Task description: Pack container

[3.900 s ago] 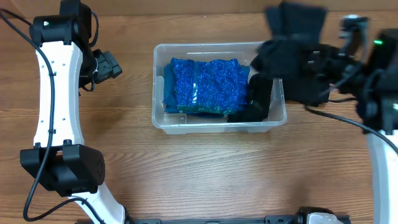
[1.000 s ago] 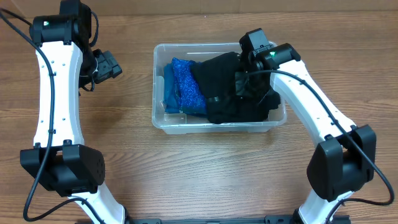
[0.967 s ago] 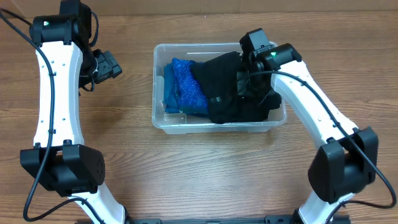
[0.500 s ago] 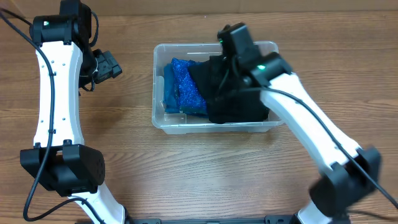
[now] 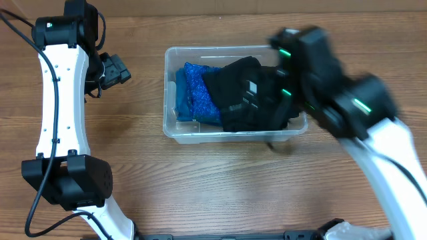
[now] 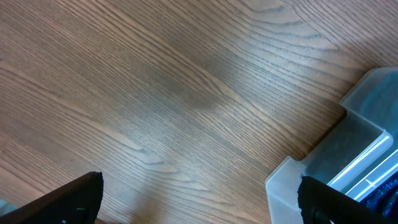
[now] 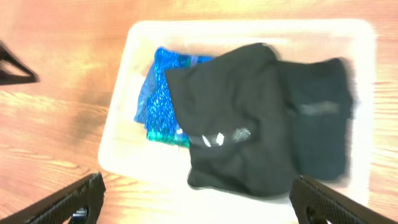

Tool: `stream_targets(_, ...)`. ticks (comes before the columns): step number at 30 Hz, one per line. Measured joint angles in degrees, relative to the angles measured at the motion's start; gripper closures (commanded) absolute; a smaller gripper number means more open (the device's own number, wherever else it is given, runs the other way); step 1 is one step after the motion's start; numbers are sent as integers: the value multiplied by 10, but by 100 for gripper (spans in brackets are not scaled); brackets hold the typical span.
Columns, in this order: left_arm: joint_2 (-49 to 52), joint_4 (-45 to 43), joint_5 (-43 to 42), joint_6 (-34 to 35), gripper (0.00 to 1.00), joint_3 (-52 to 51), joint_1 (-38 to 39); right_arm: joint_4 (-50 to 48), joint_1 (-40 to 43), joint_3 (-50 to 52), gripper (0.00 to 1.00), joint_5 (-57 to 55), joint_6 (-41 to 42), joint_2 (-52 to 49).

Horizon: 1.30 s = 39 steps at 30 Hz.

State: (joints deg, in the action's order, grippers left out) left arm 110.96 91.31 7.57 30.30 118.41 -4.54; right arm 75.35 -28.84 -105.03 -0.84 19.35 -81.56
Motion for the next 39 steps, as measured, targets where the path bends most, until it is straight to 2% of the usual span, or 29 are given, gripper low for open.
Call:
stream_targets(10, 0, 0, 0, 0, 0, 0, 0, 47, 30, -2, 0, -233, -1, 241)
stream_targets(13, 0, 0, 0, 0, 0, 0, 0, 16, 70, 32, 0, -270, -1, 315)
stream_targets(15, 0, 1, 0, 0, 0, 0, 0, -43, 118, 94, 0, -276, 0, 362)
stream_targets(19, 0, 1, 0, 0, 0, 0, 0, -191, 223, 311, 0, -264, 0, 472)
stream_targets(23, 0, 0, 0, 0, 0, 0, 0, -280, 258, 538, 0, -214, 2, 571)
stream_targets(27, 0, 0, 0, 0, 0, 0, 0, -320, 269, 714, 0, -164, 5, 675)
stream_targets(31, 0, 1, 0, 0, 0, 0, 0, -375, 270, 832, 0, -143, 16, 758)
stream_targets(34, 0, 0, 0, 0, 0, 0, 0, -419, 270, 882, 0, -139, 16, 800)
stream_targets(39, 0, 0, 0, 0, 0, 0, 0, -483, 270, 942, 0, -135, 16, 807)
